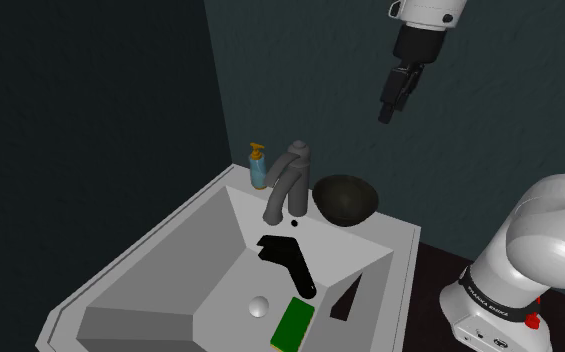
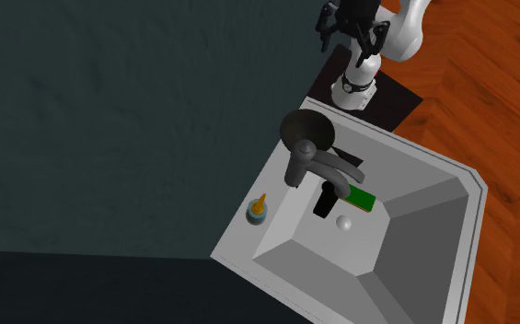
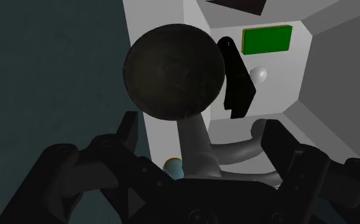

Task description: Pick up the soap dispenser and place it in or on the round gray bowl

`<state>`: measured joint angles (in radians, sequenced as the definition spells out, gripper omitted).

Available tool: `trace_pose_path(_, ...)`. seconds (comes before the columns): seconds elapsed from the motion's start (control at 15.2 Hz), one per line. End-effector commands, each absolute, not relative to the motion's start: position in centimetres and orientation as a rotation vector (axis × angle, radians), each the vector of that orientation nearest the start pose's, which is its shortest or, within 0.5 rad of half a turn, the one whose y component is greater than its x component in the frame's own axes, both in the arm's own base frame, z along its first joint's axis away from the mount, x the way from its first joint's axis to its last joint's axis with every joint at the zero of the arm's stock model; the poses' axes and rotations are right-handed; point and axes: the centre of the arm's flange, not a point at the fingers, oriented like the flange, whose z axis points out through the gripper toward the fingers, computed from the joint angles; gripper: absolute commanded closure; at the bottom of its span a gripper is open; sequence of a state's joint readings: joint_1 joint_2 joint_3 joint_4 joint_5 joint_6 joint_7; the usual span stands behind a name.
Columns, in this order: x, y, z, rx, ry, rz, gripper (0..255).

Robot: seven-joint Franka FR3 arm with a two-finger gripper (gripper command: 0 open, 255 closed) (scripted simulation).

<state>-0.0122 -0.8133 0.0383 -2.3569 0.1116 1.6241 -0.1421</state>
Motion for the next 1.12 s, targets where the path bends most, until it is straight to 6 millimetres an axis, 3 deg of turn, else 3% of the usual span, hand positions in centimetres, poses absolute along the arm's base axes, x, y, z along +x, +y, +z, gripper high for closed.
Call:
trace_pose_path(0.0, 30.5, 2.3, 60.3, -3.051, -0.238, -0.130, 0)
trace_pose_path(1.06, 49.6, 7.0, 52.2, -3.060, -0.310, -0.108, 0)
